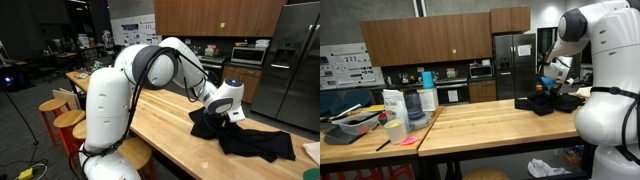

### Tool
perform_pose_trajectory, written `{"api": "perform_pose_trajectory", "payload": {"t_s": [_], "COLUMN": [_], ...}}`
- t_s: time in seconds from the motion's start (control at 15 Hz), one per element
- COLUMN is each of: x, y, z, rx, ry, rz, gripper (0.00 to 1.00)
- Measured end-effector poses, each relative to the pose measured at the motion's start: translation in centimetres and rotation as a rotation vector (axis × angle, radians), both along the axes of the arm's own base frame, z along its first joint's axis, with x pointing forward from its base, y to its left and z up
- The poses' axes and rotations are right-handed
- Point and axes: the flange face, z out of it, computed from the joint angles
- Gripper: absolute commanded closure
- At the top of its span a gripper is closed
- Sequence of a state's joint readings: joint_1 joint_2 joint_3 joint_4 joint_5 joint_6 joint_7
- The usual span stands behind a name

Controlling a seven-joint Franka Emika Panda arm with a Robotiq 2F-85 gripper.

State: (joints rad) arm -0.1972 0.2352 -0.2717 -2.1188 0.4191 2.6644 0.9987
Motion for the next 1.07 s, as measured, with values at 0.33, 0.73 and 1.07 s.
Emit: {"api": "perform_pose_trajectory", "payload": {"t_s": [0.33,0.73,1.07], "x": [-1.6,-1.6,-0.6], "y": [-1.9,-1.7,-0.1], "z": [-0.8,-0.9,-0.8], "rx": [0.023,0.023,-0.008], "ry": [0.013,0.014,0.016], "rz": [-0.078,-0.085,-0.034], "gripper": [0.99,0.99,0.99]}}
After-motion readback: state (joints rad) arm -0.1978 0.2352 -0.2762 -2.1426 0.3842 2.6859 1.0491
